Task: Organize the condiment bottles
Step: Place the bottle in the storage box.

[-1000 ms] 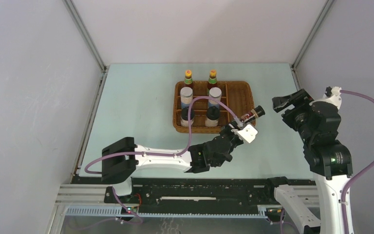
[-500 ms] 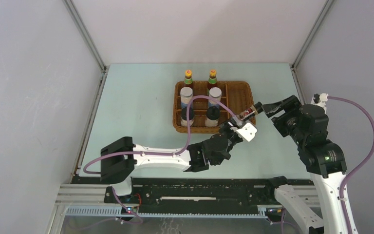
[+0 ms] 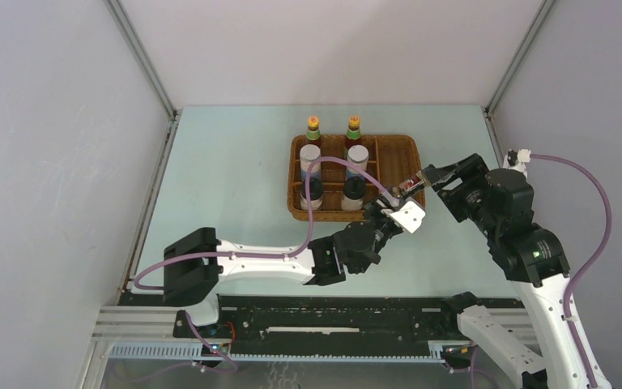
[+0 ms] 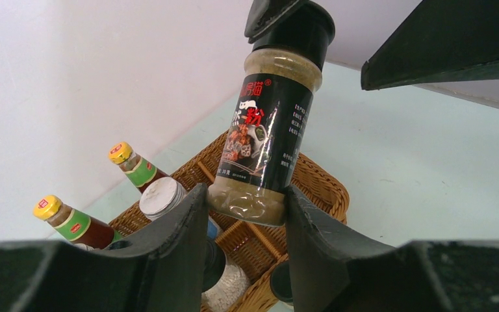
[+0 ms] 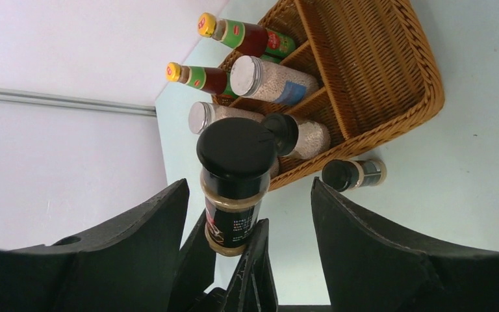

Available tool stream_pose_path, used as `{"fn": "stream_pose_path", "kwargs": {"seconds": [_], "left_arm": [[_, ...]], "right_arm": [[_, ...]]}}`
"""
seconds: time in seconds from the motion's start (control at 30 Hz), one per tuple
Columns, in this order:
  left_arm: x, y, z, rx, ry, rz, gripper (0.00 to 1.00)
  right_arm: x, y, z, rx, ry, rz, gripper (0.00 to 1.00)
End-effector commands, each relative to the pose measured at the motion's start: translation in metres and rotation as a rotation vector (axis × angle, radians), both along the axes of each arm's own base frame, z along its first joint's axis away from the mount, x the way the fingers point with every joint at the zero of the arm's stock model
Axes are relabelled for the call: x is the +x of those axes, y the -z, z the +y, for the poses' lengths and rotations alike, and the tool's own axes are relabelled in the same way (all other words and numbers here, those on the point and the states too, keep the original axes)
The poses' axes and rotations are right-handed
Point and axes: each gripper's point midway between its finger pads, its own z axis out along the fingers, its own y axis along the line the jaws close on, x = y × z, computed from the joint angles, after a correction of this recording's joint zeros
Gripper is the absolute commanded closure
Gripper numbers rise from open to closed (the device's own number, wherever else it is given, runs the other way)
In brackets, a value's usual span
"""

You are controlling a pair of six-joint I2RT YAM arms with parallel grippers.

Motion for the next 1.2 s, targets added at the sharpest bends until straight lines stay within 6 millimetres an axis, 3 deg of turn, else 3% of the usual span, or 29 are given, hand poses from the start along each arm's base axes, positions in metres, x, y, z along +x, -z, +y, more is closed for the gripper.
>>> {"fn": "stream_pose_path", "kwargs": {"seconds": [0.0, 0.27, 1.17], "left_arm": [[0.002, -0.057, 0.011, -0.152, -0.018, -0.040, 1.00], [0.002, -0.056, 0.012, -0.153, -0.019, -0.041, 1.00], [0.002, -0.051, 0.017, -0.160, -0.029, -0.042, 1.00]], "right_arm": [[0.010, -0.011, 0.002, 0.015, 0.021, -0.047, 0.23], [0.016, -0.013, 0.007, 0.007, 0.013, -0.060, 0.26], [0.027, -0.014, 0.012, -0.035, -0.001, -0.084, 0.54]]}}
